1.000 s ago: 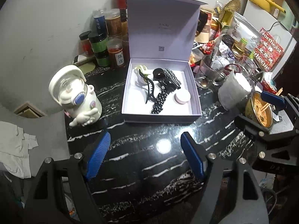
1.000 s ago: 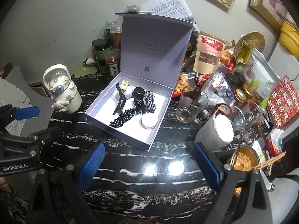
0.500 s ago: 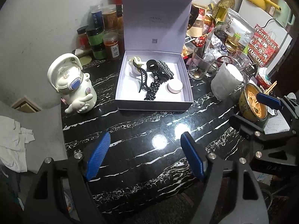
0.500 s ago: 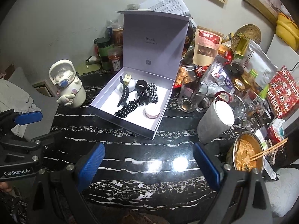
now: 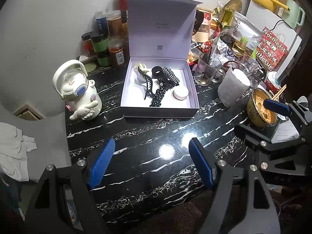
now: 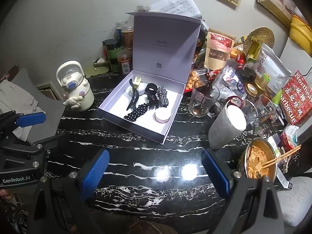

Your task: Organize objects

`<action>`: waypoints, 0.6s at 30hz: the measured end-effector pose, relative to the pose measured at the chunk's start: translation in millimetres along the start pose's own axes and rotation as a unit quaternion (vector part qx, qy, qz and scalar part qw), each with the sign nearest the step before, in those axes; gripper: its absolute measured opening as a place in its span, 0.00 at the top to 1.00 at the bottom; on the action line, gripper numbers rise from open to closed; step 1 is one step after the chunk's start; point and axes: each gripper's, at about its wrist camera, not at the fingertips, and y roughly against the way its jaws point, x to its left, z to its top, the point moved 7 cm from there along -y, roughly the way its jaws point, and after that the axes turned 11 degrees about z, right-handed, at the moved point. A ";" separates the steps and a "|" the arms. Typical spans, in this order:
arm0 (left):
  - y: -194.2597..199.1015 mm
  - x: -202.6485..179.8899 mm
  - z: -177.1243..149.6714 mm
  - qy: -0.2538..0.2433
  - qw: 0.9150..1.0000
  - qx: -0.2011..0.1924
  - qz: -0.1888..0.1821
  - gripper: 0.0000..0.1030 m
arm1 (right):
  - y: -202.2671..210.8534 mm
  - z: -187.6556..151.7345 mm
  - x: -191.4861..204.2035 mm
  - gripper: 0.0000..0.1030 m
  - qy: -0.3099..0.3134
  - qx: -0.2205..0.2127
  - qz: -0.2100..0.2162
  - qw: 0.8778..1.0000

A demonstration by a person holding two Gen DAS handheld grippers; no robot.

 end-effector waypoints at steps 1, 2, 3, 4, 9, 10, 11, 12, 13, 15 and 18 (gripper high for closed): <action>0.5 -0.3 0.0 0.000 1.000 -0.001 0.000 0.25 | 0.0 0.1 -0.7 0.07 0.000 0.000 0.000 1.000; 0.3 0.0 0.2 0.001 1.000 -0.001 0.001 0.25 | 0.4 -0.1 -1.3 0.07 0.000 0.000 -0.001 1.000; 0.4 0.1 0.3 0.002 1.000 -0.001 0.001 0.25 | 0.6 0.1 -1.7 0.07 0.000 -0.001 -0.001 1.000; 0.7 -0.5 0.7 0.002 1.000 -0.001 0.001 0.25 | 1.1 0.2 -2.1 0.07 0.000 -0.001 -0.001 1.000; 2.4 -1.2 1.6 0.001 1.000 -0.004 0.000 0.25 | 1.4 0.5 -2.6 0.07 0.001 -0.001 -0.001 1.000; 2.5 -1.3 1.6 0.001 1.000 -0.004 -0.001 0.25 | 1.2 0.8 -2.5 0.07 0.002 -0.001 -0.001 1.000; 2.7 -1.4 1.6 0.002 1.000 -0.003 -0.002 0.25 | 1.2 0.9 -2.5 0.07 0.003 -0.001 -0.001 1.000; 2.8 -1.4 1.5 0.002 1.000 -0.002 -0.002 0.25 | 1.2 0.9 -2.5 0.07 0.004 -0.001 -0.001 1.000; 3.3 -1.3 1.6 0.003 1.000 -0.003 -0.002 0.25 | 1.3 0.9 -2.4 0.07 0.005 -0.001 -0.001 1.000; 3.8 -2.2 1.8 0.003 1.000 -0.003 -0.005 0.25 | 0.3 1.1 -2.9 0.07 0.007 0.000 0.000 1.000; 3.7 -2.2 1.9 0.003 1.000 -0.003 -0.005 0.25 | 0.0 0.5 -3.2 0.07 0.009 0.001 0.000 1.000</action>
